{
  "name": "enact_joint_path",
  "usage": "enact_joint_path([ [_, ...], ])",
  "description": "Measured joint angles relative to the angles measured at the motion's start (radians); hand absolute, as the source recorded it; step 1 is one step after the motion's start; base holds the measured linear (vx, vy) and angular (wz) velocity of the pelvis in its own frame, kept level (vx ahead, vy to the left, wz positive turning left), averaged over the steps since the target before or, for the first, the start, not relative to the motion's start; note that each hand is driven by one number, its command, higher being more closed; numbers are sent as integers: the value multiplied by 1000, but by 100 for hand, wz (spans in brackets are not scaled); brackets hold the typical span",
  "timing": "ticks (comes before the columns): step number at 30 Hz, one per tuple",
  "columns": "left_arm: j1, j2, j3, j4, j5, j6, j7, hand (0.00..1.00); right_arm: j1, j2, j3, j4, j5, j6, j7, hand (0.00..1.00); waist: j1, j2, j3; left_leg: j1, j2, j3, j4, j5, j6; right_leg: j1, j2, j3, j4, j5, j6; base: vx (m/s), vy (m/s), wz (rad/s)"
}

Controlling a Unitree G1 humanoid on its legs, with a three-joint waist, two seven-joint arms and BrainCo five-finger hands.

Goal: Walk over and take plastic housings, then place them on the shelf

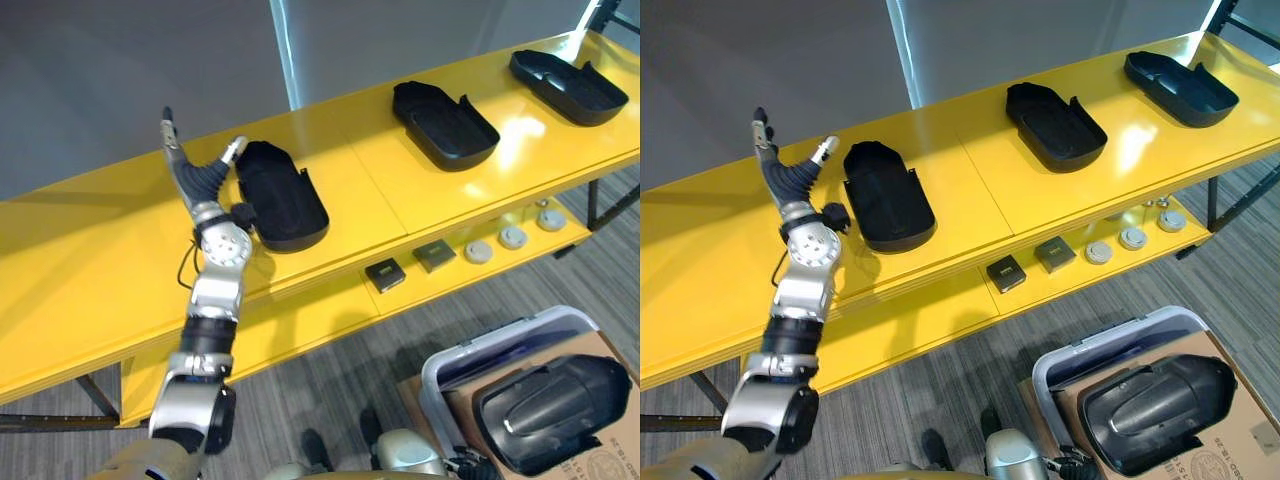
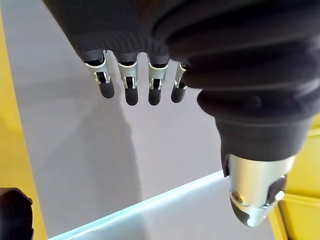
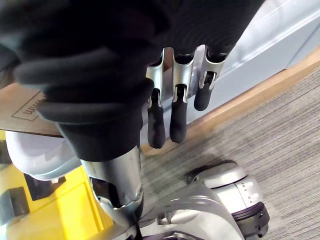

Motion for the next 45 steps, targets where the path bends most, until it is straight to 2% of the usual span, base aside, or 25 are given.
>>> enact_joint_path([
  [7,178,-11,-156,-14,203,-5,-88,100,-1,-2,0,29,10,-15,-1,0,23,2,-2,-1,4,2,-1,0,0,1,4,5,-8,7,1,-9,0,-2],
  [16,235,-10,-240,83,316,-16,-177,100,-16,-6,21,49,9,-11,-14,0,23,-9,-14,-11,4,4,-1,-3,-4,-1,4,6,-38,15,16,-3,0,0],
  [24,185,-9,-257,201,320,-11,-183,100,-29,-5,29,69,9,-9,-17,0,21,-21,-20,-22,4,12,-1,-1,0,-8,3,10,-40,16,16,24,6,-2],
  [28,119,-8,-225,261,319,3,-181,100,-32,-5,30,69,8,-8,-17,0,18,-23,-19,-24,5,20,-1,-1,0,-11,4,13,-39,21,9,4,4,-3],
  [30,91,-6,-205,281,319,13,-180,100,-34,-5,30,69,8,-8,-17,0,15,-23,-19,-28,5,23,-1,-1,0,-17,4,14,-39,23,7,-1,3,-6],
  [32,65,-1,-183,306,317,23,-179,100,-40,-5,31,69,8,-8,-17,0,-1,-24,-18,-29,5,24,-1,-1,0,-18,5,17,-39,23,6,0,0,0],
  [45,2,10,-125,356,222,46,-179,100,-45,-1,29,69,7,-3,-17,0,-5,-33,-13,-28,5,43,-1,-2,0,-23,5,29,-40,24,13,-10,4,-3],
])
